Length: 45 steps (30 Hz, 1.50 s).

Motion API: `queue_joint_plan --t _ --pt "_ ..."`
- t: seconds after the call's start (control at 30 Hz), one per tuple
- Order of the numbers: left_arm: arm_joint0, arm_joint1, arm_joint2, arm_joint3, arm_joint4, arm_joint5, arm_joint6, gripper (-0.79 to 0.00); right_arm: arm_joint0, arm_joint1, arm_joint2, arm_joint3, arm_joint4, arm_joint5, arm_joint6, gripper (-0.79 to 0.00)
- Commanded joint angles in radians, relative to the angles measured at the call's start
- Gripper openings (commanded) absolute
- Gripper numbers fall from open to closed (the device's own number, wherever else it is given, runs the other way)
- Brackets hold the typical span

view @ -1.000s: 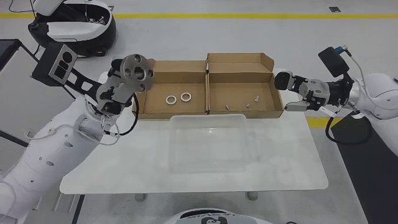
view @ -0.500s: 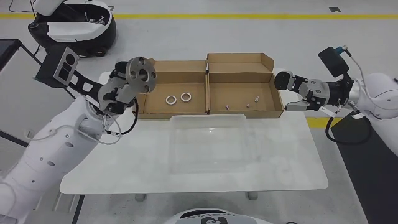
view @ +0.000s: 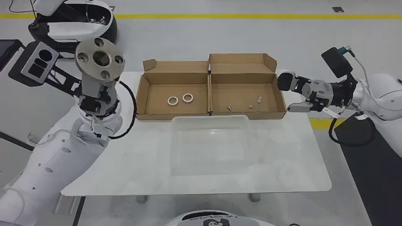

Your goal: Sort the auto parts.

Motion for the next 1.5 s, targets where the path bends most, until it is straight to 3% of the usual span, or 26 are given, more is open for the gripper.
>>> queue_joint_plan --t 0.0,0.27,0.6,0.87,1.1,1.47 --pt "0.006 -0.004 -0.005 0.007 0.02 0.0 0.0 -0.785 0.0 0.0 0.0 0.0 0.0 0.0 0.0 0.0" --pt "0.009 -0.002 0.001 0.038 0.108 0.0 0.0 -0.785 0.0 0.0 0.0 0.0 0.0 0.0 0.0 0.0" --pt "0.0 0.025 0.034 0.083 0.235 0.0 0.0 -0.785 0.0 0.0 0.0 0.0 0.0 0.0 0.0 0.0" --pt "-0.006 0.031 0.041 0.042 0.159 0.0 0.0 -0.785 0.0 0.0 0.0 0.0 0.0 0.0 0.0 0.0" --pt "0.003 0.015 0.022 0.011 0.055 0.0 0.0 -0.785 0.0 0.0 0.0 0.0 0.0 0.0 0.0 0.0" --pt "0.005 0.001 0.009 0.015 0.05 0.0 0.0 -0.785 0.0 0.0 0.0 0.0 0.0 0.0 0.0 0.0"
